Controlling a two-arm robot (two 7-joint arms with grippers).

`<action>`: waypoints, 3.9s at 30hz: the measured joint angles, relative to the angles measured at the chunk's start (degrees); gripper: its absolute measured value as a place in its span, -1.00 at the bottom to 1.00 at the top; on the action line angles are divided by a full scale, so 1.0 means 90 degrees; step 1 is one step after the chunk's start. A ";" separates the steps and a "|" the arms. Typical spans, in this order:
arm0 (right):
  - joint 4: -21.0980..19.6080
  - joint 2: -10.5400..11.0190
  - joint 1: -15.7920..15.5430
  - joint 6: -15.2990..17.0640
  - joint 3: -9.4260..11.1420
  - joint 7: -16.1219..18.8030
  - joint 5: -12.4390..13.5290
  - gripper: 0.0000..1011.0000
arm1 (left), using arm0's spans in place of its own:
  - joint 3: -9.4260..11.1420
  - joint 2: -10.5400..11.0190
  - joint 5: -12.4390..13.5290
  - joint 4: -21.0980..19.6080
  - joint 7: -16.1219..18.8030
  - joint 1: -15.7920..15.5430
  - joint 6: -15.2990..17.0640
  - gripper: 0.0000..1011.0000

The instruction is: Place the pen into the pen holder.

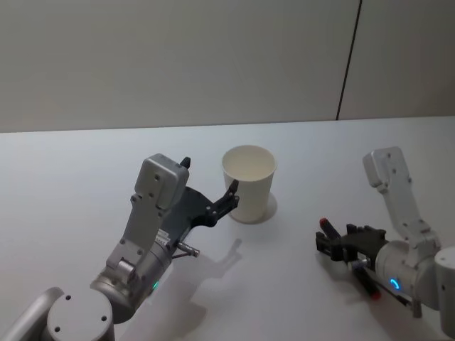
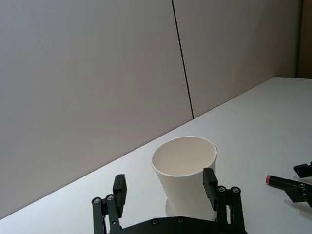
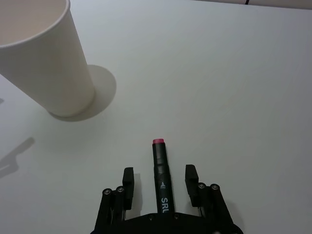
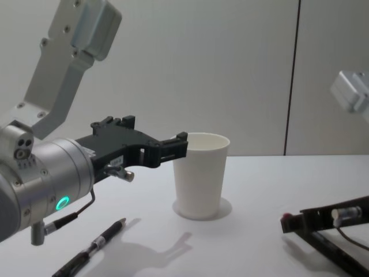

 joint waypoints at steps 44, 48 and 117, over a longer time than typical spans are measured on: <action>-0.0368 0.0069 -0.0326 -0.0719 0.0029 -0.0105 -0.0523 -0.64 | 0.0000 0.0000 0.0000 0.0000 0.0000 0.0000 0.0000 0.98; -0.0460 0.0110 -0.0389 -0.1021 0.0023 -0.0065 -0.0624 -0.64 | 0.0000 0.0000 0.0000 0.0000 0.0000 0.0000 0.0000 0.98; 0.0944 -0.0032 0.0557 -0.7784 -0.0110 0.1413 -0.2194 -0.64 | 0.0000 0.0000 0.0000 0.0000 0.0000 0.0000 0.0000 0.98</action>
